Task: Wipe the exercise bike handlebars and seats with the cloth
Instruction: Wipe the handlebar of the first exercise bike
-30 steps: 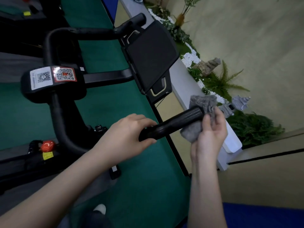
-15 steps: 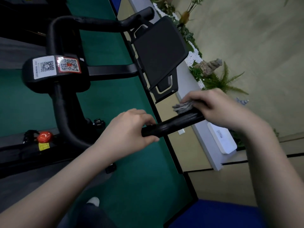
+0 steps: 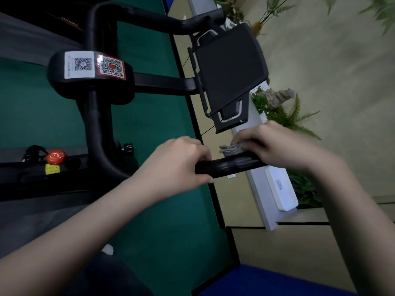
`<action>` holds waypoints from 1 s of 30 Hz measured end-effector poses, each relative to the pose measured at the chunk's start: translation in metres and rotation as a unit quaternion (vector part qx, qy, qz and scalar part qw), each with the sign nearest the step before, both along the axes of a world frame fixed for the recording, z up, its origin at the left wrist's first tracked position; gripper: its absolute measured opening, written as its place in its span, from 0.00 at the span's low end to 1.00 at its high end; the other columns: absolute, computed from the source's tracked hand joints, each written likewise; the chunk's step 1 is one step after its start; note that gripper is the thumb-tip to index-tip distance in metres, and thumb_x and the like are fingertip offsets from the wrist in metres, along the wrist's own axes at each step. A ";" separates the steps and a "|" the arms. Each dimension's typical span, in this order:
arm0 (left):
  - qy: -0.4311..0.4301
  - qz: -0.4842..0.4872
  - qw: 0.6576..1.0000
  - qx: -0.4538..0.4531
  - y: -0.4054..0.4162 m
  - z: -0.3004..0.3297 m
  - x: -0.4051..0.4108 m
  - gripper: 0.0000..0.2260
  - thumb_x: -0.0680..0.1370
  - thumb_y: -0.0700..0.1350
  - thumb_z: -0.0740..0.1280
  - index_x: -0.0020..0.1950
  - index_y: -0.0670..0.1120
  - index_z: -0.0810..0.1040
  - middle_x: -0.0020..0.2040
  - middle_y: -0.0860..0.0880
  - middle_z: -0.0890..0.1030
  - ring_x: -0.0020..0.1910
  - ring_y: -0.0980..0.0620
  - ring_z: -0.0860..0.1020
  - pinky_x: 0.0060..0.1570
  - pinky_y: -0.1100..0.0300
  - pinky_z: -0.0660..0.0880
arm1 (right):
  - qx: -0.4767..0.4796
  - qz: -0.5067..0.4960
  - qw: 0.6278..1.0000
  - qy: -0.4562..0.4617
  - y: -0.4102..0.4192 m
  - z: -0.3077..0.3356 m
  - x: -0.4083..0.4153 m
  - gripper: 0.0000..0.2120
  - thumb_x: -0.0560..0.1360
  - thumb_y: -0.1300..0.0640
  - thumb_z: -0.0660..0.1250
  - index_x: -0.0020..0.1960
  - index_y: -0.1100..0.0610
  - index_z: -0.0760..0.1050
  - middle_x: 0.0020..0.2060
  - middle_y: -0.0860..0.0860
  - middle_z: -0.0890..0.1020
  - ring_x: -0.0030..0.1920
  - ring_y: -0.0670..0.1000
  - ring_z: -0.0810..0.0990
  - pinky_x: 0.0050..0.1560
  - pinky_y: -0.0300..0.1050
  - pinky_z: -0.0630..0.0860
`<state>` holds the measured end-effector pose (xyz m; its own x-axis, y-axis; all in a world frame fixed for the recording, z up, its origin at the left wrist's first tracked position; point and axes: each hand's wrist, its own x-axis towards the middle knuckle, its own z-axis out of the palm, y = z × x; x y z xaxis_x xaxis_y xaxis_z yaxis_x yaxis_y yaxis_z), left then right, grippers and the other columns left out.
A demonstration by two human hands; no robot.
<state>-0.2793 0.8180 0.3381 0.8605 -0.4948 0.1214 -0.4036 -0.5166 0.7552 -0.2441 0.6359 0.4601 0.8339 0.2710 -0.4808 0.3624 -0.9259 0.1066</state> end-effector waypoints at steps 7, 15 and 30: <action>0.017 0.014 1.000 -0.003 0.000 0.001 0.002 0.16 0.67 0.59 0.74 0.48 0.52 0.77 0.45 0.55 0.78 0.50 0.53 0.75 0.50 0.55 0.73 | 0.107 0.022 0.994 0.001 0.015 -0.013 -0.008 0.12 0.78 0.60 0.62 0.54 0.46 0.80 0.47 0.41 0.83 0.52 0.48 0.80 0.53 0.55 0.76; 0.028 0.011 0.999 -0.017 0.000 0.000 0.000 0.16 0.66 0.59 0.74 0.48 0.54 0.76 0.44 0.58 0.78 0.47 0.55 0.76 0.47 0.52 0.76 | 0.051 0.004 0.999 -0.007 0.000 -0.005 -0.004 0.14 0.79 0.60 0.59 0.54 0.44 0.79 0.46 0.44 0.83 0.48 0.50 0.78 0.50 0.55 0.77; -0.023 -0.015 1.000 -0.001 0.001 0.001 -0.004 0.15 0.71 0.56 0.72 0.51 0.51 0.76 0.46 0.56 0.77 0.47 0.54 0.75 0.47 0.52 0.75 | 0.293 -0.306 0.773 -0.472 -0.012 -0.045 -0.080 0.13 0.78 0.67 0.61 0.57 0.59 0.80 0.42 0.48 0.80 0.40 0.41 0.75 0.47 0.31 0.71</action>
<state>-0.2829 0.8188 0.3394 0.8390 -0.5194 0.1621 -0.4533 -0.5023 0.7364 -0.3239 0.6241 0.4154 0.7961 -0.3729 0.4766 -0.1465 -0.8830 -0.4460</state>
